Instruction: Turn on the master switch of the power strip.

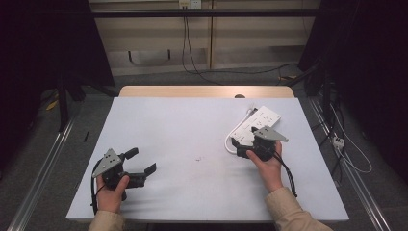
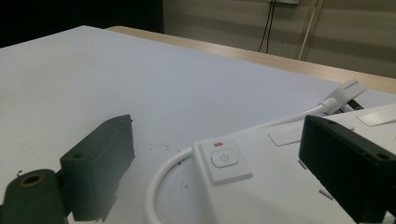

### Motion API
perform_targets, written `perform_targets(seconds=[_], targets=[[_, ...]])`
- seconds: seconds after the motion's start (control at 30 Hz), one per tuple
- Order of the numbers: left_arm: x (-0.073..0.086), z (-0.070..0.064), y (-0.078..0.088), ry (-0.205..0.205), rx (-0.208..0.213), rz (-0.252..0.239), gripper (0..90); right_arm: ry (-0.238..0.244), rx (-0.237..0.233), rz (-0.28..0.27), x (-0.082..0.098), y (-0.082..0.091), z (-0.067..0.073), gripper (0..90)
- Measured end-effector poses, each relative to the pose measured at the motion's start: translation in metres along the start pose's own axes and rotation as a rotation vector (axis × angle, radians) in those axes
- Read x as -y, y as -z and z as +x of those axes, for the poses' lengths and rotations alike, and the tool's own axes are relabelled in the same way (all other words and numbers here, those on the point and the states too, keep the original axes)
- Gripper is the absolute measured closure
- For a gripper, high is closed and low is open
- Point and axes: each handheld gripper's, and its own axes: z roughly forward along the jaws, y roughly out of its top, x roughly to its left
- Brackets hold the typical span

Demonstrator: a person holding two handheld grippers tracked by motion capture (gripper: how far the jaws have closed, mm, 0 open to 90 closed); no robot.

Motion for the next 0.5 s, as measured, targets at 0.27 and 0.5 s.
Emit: perform_targets(seconds=[0.27,0.5], targets=[[0.0,0.0001,-0.0001,-0.003,-0.001,0.002,4.5,-0.003,-0.003,0.003,-0.0023,-0.0018,-0.0002,10.2],[0.0,-0.0001,-0.0001,-0.002,0.001,-0.001,4.5,-0.005,-0.008,0.004,-0.0032,-0.004,-0.0002,11.0]])
